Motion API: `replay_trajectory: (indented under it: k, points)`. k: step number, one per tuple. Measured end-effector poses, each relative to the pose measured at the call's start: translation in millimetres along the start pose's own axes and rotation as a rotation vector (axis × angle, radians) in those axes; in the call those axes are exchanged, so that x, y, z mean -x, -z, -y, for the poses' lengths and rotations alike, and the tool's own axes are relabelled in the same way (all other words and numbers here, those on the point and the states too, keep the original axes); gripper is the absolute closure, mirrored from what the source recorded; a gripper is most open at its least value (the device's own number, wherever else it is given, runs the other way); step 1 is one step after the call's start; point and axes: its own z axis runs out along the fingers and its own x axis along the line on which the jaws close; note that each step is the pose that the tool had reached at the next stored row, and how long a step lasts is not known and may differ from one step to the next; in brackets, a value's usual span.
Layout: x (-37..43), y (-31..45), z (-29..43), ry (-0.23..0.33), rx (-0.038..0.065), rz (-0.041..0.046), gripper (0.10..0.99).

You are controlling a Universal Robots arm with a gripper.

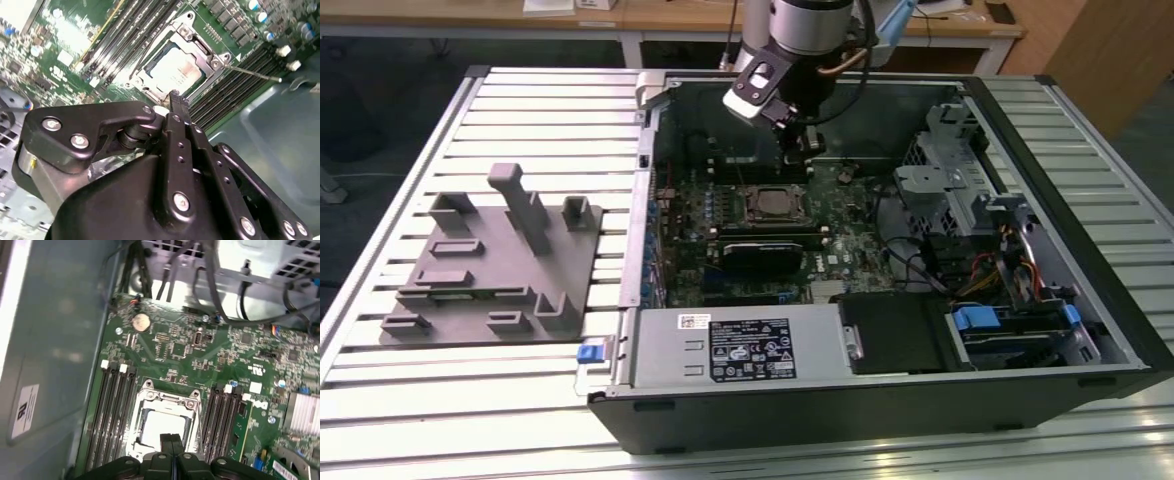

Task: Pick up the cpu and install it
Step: 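Install the first cpu locking lever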

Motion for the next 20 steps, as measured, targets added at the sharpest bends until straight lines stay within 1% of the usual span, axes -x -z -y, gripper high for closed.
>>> replay_trajectory:
  k: [20]
  points:
    - [0.0,-0.1,0.0,0.342,-0.002,-0.0047,0.98]
